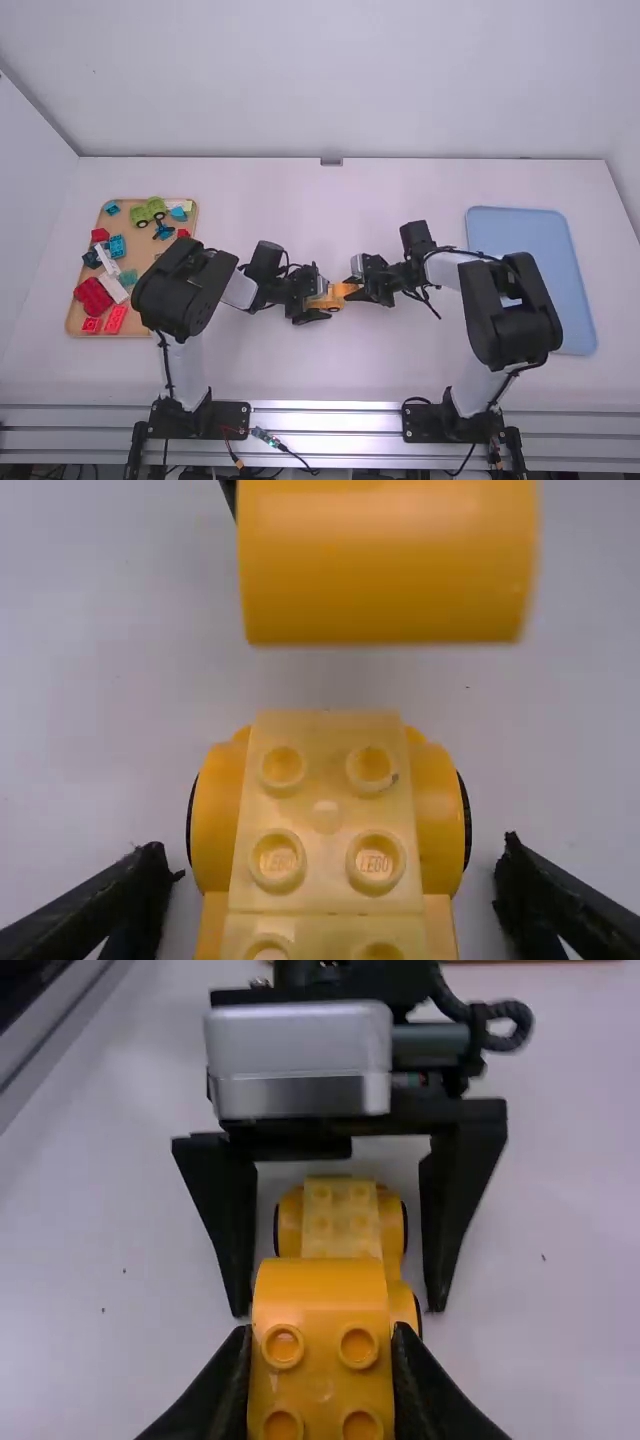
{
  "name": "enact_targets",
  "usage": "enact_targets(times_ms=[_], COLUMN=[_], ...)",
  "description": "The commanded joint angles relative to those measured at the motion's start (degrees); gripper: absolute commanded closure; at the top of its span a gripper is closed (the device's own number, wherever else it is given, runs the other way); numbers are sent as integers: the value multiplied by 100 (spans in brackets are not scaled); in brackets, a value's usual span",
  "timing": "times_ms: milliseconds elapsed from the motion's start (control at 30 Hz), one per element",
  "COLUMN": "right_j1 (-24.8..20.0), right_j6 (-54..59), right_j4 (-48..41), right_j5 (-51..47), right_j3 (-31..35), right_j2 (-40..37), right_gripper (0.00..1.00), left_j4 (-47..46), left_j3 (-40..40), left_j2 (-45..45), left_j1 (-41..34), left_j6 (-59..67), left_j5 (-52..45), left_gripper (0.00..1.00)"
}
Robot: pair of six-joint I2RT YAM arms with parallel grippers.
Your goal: Assemble lego blocks to make yellow taxi
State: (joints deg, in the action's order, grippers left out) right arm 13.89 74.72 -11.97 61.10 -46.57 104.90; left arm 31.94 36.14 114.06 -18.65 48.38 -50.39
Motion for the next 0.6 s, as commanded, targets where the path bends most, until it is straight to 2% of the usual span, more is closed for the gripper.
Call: enact_targets(times_ms=[0,67,167,367,567], right_j1=[188,271,507,772,828], right_j6=[-245,-393,-726,-881,-1491], right_j4=[133,247,470,734,1375], right_j5=[114,4,-243,-435,-568], right_j3=[-98,-98,-98,-48,-31], right_j2=[87,87,87,94,348], right_gripper=[92,92,93,96,97], left_j4=[7,4,7,2,7], left_j3=[-44,-48,-87,-94,-131], left_j2=[70,70,70,70,70], left_j1=[4,-24,-15,-22,-20], left_j6=[7,31,262,264,282], left_j5=[160,164,144,162,160], left_gripper=[24,26,35,37,57])
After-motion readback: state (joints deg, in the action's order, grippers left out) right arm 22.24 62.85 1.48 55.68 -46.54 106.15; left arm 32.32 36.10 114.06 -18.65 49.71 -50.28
